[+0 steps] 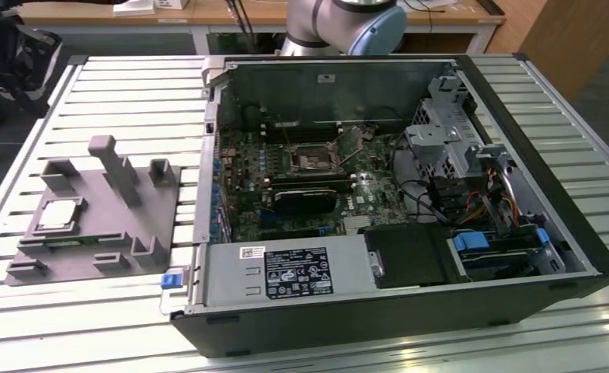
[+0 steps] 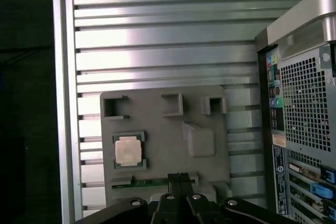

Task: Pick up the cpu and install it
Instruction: 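Reach for the cpu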

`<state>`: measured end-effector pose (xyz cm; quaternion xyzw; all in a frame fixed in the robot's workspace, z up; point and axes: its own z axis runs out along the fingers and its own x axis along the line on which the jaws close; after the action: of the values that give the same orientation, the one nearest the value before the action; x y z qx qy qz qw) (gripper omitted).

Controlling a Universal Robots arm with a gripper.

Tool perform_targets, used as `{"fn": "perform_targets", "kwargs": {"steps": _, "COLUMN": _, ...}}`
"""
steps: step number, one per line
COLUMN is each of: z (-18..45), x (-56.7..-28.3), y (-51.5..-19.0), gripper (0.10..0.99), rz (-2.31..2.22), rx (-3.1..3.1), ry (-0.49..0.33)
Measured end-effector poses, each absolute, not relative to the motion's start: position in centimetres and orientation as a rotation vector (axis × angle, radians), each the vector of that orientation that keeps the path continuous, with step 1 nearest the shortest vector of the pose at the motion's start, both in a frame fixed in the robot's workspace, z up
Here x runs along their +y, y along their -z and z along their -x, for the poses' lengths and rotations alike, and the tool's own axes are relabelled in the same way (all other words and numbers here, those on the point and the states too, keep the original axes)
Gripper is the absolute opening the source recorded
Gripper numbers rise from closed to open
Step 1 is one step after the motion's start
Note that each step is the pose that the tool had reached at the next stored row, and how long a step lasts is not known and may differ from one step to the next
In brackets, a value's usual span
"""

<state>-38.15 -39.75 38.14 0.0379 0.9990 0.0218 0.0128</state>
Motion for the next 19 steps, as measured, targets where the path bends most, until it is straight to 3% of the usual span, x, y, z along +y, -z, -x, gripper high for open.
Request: {"fn": "perform_targets", "kwargs": {"steps": 19, "z": 46.0, "x": -39.8, "y": -37.9, "gripper": 0.106, "rz": -0.118, "rx": 3.113, "ry": -0.068}}
